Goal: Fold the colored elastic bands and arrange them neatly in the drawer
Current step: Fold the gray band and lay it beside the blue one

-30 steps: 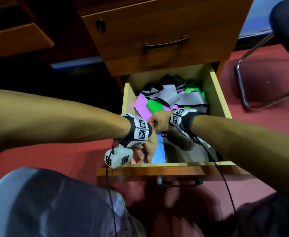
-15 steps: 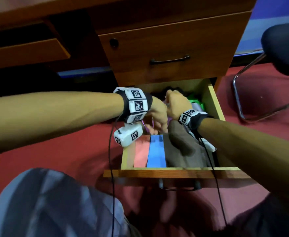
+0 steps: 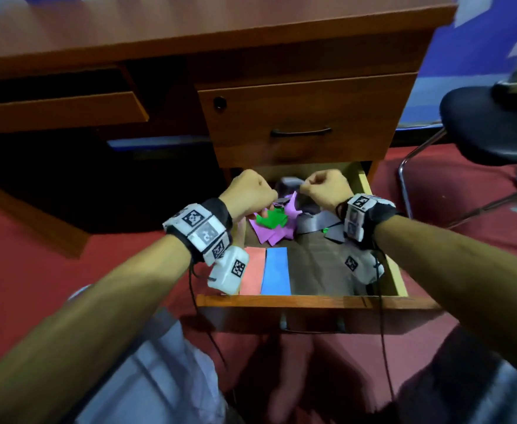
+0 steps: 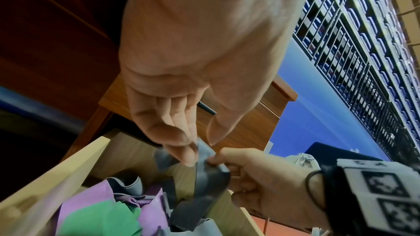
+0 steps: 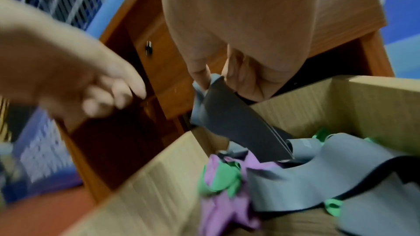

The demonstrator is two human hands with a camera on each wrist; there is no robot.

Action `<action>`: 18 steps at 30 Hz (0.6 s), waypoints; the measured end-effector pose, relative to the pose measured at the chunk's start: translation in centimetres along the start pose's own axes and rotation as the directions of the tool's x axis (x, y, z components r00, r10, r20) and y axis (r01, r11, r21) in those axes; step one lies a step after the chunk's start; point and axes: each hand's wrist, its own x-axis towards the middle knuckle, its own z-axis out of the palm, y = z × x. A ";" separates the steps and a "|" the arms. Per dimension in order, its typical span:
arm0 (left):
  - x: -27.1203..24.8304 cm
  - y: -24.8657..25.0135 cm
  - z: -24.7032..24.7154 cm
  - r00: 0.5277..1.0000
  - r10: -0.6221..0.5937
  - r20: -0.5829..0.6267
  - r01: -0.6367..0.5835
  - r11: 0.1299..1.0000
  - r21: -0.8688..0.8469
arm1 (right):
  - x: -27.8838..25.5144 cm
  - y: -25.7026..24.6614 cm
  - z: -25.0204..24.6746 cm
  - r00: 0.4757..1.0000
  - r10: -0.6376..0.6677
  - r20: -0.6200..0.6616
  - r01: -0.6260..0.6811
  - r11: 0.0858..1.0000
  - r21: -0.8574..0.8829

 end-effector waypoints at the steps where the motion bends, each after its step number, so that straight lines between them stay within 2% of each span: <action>1: -0.4 0.0 0.3 1.000 0.025 -0.013 -0.025 1.000 -0.001 | -0.9 -0.8 -1.0 1.000 0.004 -0.005 -0.004 0.997 0.074; 4: -0.9 0.1 1.2 0.995 0.079 -0.057 -0.080 0.997 -0.014 | -3.2 -2.4 -3.0 1.000 -0.004 0.014 -0.002 0.921 0.390; 7: -1.4 0.6 1.8 0.996 0.085 -0.027 -0.087 0.990 -0.111 | -5.5 -2.8 -4.2 0.993 -0.066 0.102 0.002 0.850 0.527; 9: -1.1 1.2 1.6 0.999 0.021 0.043 -0.007 0.952 -0.306 | -6.9 -2.8 -4.5 0.987 -0.104 0.125 0.025 0.858 0.513; 12: 0.1 2.0 1.4 0.992 -0.074 0.104 0.122 0.779 -0.615 | -7.5 -2.9 -4.6 0.975 -0.165 0.151 0.089 0.905 0.415; 13: 0.5 2.1 1.5 0.994 -0.063 0.089 0.107 0.739 -0.665 | -7.4 -2.8 -4.6 0.969 -0.187 0.160 0.110 0.910 0.399; 15: 1.3 2.2 1.8 1.000 0.003 -0.009 -0.009 0.717 -0.697 | -6.9 -2.7 -4.5 0.959 -0.237 0.158 0.161 0.909 0.384; 18: 1.8 2.7 1.7 0.986 0.057 -0.157 -0.146 0.749 -0.646 | -6.3 -1.6 -4.4 0.949 -0.268 0.167 0.214 0.935 0.283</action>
